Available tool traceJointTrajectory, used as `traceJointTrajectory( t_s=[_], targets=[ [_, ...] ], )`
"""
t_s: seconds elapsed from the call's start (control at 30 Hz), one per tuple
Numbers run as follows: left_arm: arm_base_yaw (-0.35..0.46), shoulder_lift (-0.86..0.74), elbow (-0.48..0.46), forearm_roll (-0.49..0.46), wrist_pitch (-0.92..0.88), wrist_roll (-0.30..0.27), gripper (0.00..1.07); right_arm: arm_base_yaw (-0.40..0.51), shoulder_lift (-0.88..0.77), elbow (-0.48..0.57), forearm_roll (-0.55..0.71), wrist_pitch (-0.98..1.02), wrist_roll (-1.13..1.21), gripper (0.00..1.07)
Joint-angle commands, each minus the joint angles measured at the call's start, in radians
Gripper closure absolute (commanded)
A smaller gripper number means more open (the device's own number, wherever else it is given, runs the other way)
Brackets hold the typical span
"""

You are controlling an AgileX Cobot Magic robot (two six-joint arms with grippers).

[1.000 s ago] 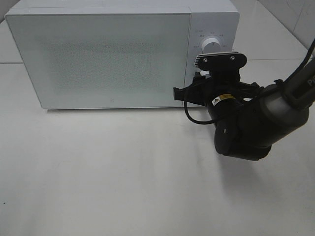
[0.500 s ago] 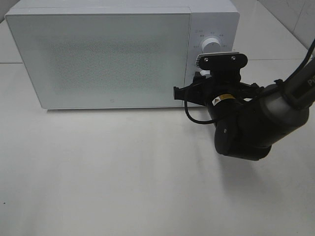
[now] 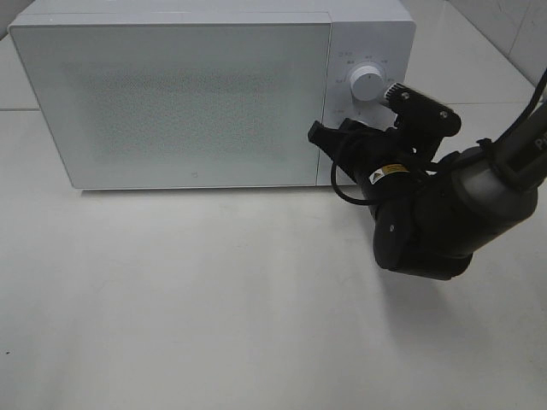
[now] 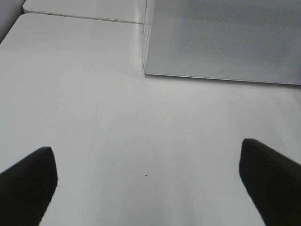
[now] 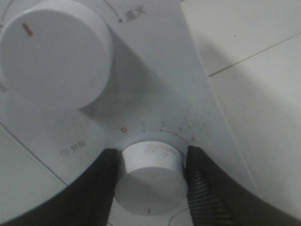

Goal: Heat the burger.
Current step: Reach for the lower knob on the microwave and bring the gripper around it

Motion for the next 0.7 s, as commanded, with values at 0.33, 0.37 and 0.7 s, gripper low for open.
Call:
traceJointTrajectory(
  t_s=[0.33,0.37,0.7],
  targets=[
    [0.004,-0.025,0.006,-0.009,-0.005,-0.007,0.09,-0.003,-0.006,-0.009,-0.018,-0.014,0.536,1.06],
    [0.004,-0.025,0.006,-0.009,-0.005,-0.007,0.09,-0.003,-0.006,-0.009,-0.018,-0.014,0.536,1.06],
    [0.004,-0.025,0.006,-0.009,-0.005,-0.007,0.09,-0.003,-0.006,-0.009,0.001,-0.015,0.823,1.05]
  ],
)
